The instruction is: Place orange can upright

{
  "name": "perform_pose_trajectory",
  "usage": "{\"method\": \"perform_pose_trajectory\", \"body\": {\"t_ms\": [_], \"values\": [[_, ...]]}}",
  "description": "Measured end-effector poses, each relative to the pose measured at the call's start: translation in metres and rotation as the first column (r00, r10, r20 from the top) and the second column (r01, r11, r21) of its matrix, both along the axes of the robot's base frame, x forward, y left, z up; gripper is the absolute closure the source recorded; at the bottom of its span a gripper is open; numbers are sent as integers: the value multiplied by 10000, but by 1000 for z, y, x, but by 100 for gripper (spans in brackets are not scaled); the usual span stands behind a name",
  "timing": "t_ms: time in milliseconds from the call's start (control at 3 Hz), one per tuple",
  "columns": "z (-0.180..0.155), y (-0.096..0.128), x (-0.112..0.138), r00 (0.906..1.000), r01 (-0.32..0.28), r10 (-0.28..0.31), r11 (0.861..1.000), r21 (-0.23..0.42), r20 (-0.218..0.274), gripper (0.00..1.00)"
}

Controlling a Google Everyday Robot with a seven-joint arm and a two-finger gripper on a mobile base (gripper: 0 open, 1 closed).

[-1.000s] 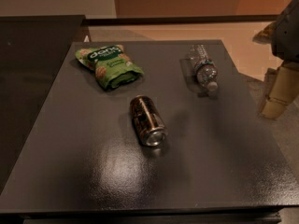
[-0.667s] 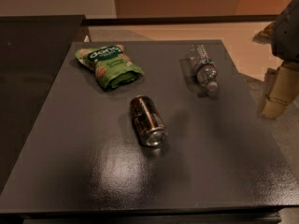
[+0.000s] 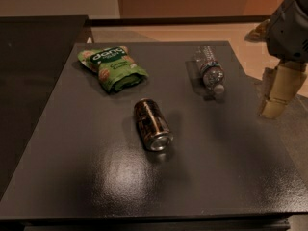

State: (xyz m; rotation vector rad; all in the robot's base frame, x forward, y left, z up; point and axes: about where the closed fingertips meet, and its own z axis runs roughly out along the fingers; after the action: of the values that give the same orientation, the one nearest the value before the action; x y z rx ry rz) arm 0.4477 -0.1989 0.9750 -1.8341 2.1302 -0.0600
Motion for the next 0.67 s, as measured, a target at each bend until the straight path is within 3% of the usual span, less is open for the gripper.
{"method": "perform_pose_trajectory", "body": {"t_ms": [333,667], "values": [[-9,30,16,9825,-1845,1853,9821,-367,182,0],[-15,65,32,9158,-3912,3985,9133,-1136,501,0]]}}
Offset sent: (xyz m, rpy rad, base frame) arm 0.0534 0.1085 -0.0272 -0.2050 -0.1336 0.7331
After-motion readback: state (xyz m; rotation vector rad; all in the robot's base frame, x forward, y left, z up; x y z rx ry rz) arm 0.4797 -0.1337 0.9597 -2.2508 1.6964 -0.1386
